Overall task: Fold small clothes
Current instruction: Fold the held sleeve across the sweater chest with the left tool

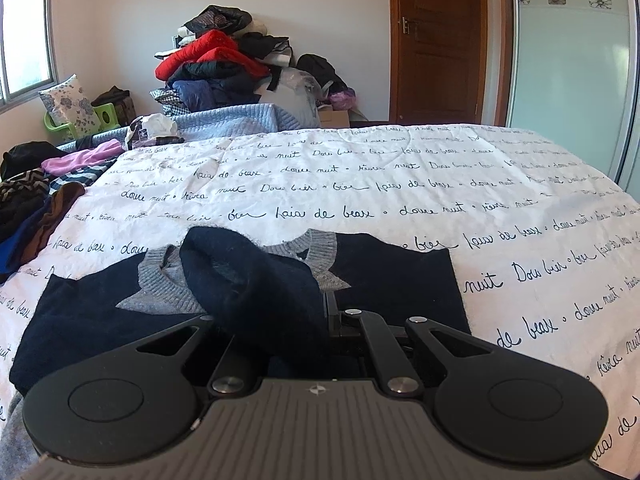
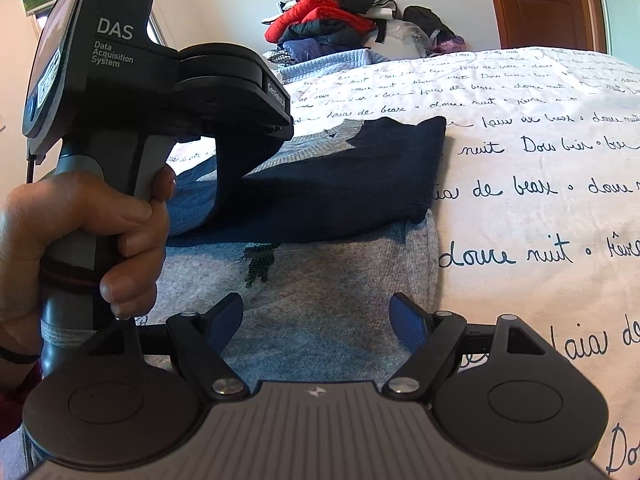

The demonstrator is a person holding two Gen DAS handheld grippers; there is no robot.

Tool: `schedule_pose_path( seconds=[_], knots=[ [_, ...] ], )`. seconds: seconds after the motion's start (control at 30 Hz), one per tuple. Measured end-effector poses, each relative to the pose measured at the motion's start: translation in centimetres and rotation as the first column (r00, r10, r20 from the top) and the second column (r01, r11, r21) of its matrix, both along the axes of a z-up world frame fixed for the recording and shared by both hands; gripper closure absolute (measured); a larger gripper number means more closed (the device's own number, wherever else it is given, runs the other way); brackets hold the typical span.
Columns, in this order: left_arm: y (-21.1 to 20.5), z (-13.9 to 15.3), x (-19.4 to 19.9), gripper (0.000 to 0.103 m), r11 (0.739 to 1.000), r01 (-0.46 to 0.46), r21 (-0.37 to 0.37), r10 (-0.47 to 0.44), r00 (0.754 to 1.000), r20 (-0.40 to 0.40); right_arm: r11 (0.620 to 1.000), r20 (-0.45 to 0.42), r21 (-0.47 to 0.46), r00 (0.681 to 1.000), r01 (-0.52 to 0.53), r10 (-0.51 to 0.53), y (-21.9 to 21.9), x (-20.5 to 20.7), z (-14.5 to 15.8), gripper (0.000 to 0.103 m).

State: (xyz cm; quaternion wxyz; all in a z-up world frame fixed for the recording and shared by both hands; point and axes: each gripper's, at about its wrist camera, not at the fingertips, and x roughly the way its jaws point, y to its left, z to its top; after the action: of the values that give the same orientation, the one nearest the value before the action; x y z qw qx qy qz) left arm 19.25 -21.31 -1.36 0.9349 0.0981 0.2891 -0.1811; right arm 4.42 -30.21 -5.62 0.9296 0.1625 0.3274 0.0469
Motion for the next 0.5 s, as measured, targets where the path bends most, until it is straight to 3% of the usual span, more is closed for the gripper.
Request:
schedule_pose_path(
  seconds=[0.5],
  knots=[
    [-1.8, -1.2, 0.0, 0.093, 0.999, 0.036, 0.016, -0.036, 0.998, -0.046, 0.999, -0.002, -0.014, 0.999, 0.047, -0.047, -1.4, -1.5, 0.2, 0.022]
  ],
)
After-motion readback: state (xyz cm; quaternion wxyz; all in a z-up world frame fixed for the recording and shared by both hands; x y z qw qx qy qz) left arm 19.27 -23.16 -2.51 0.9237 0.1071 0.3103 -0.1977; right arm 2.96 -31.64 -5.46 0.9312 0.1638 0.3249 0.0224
